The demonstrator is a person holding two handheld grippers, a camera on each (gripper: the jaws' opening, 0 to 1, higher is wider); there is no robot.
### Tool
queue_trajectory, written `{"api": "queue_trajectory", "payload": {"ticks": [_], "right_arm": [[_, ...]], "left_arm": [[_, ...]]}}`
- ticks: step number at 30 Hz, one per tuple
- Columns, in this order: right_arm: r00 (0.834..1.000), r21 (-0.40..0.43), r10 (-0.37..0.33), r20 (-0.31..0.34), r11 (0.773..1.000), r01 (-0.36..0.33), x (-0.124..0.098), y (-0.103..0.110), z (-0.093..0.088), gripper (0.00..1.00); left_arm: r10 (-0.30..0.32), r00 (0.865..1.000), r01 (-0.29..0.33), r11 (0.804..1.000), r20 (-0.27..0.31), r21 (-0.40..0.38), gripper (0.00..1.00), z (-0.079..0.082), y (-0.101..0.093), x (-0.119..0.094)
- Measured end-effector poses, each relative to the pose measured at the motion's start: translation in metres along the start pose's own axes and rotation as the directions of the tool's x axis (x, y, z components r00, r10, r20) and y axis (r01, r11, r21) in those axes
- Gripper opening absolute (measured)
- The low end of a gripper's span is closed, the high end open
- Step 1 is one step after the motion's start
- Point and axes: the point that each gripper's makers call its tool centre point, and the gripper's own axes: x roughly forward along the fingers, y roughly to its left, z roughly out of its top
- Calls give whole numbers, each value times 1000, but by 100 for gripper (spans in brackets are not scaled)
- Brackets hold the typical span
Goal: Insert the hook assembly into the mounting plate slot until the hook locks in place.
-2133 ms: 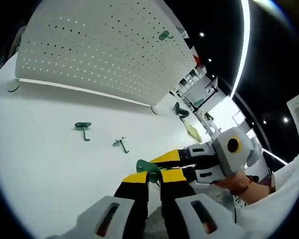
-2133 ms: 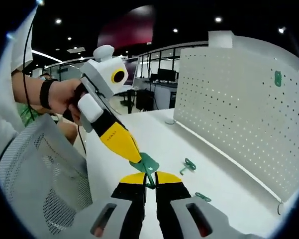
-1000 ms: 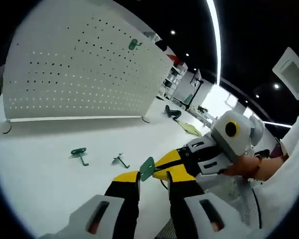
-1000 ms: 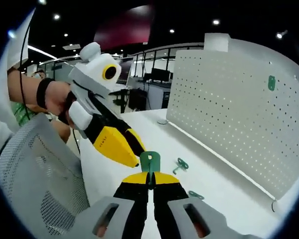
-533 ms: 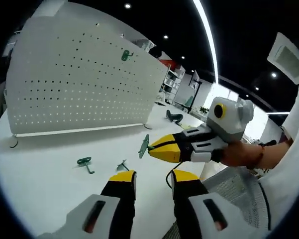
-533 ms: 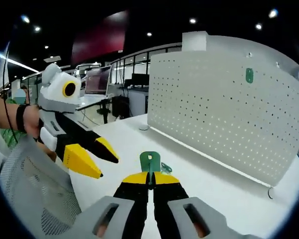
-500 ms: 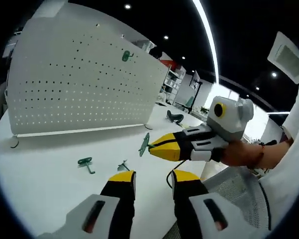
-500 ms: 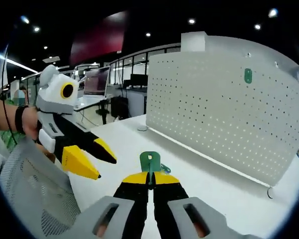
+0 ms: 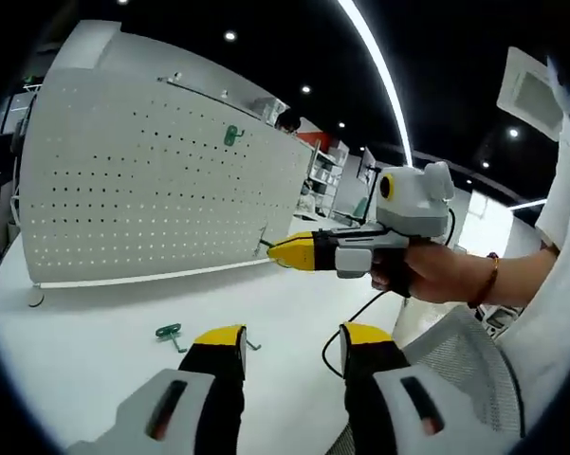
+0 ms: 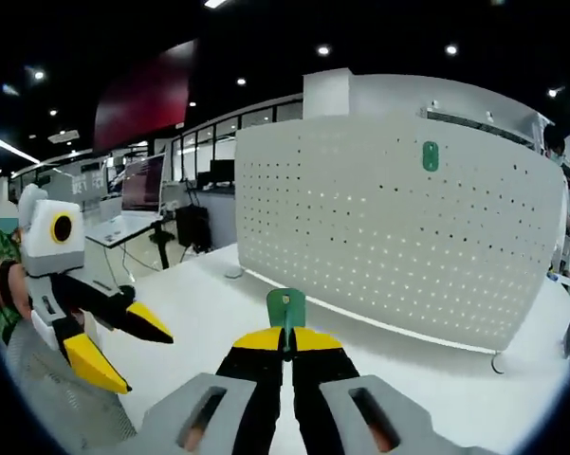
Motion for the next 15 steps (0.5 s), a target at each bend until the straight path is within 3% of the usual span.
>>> {"api": "queue_trajectory", "payload": {"ticks": [4,9,15], "right_arm": [[999,19,-33,11,999,33,2,-11,8,1],[998,50,-63,22,997,61,7,-26,21,1],[993,48,-103,56,994,100,9,-39,45,1]], "left_arm": [[-12,1000,11,1000,11,19,43,3,-5,-2],[20,999,-22,999,42,48,55,9,-3,-4],[34,997,-39,997,76,63,62,15,-2,-10]]}}
